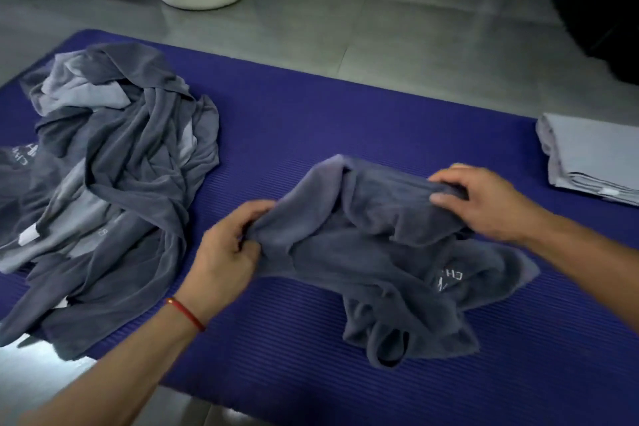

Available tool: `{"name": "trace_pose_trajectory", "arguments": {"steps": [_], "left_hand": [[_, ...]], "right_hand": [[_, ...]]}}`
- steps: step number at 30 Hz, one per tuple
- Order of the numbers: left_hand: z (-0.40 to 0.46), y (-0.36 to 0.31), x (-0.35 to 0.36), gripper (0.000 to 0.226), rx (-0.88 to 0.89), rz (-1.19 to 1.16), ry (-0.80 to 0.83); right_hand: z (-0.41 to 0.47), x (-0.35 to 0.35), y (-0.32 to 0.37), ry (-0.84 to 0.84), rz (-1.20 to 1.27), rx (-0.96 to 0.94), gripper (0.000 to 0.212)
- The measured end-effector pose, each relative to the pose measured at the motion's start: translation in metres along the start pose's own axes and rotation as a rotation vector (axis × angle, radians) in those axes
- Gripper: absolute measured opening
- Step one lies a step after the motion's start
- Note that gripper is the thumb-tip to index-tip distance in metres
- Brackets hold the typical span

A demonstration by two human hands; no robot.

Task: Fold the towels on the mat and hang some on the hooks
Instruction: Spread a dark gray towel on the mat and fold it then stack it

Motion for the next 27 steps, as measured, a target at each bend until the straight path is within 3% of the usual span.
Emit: {"name": "trace_pose_trajectory", "arguments": {"steps": [3,6,8,12,14,17,24,27], "left_hand": [[0.040,-0.002,0.000,0.061,0.002,0.072,0.025],[0.071,0.001,0.020,0.043,-0.001,0.042,0.096],[0.082,0.012,0.039,0.031,-0.054,0.007,0.114],[0.076,0.050,0.069,0.014,-0.350,-0.138,0.058],[0.062,0.064,0.078,0.013,-0.486,-0.163,-0.027],[0.035,0.082,0.086,0.026,-0.719,-0.287,-0.154],[-0.007,0.070,0.106,0.027,-1.140,-0.759,-0.143],[-0.008,0.065,0.113,0.022,-1.248,-0.807,-0.114]], "right_hand": [[-0.015,-0.037,-0.019,-0.025,0.175,0.156,0.016],[-0.026,-0.035,-0.058,-0.023,-0.121,0.322,0.021],[-0.034,-0.020,-0.072,0.013,-0.185,0.392,0.020],[-0.041,0.012,-0.070,0.083,-0.077,0.417,0.036],[-0.035,0.028,-0.070,0.152,-0.135,0.354,0.046],[-0.017,0.043,-0.069,0.179,-0.236,0.276,0.051],[0.010,0.088,-0.070,0.110,-0.427,0.236,0.017],[0.012,0.091,-0.081,-0.007,-0.355,0.313,0.010]]}}
Point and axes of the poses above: each hand's wrist, its own z-axis towards the middle knuckle, its own x-axis out of the palm, y = z × x, the point moved 4 cm from there along z, towards the middle knuckle, and after that the axes turned 2 degrees about -y, right-handed, at the moved point
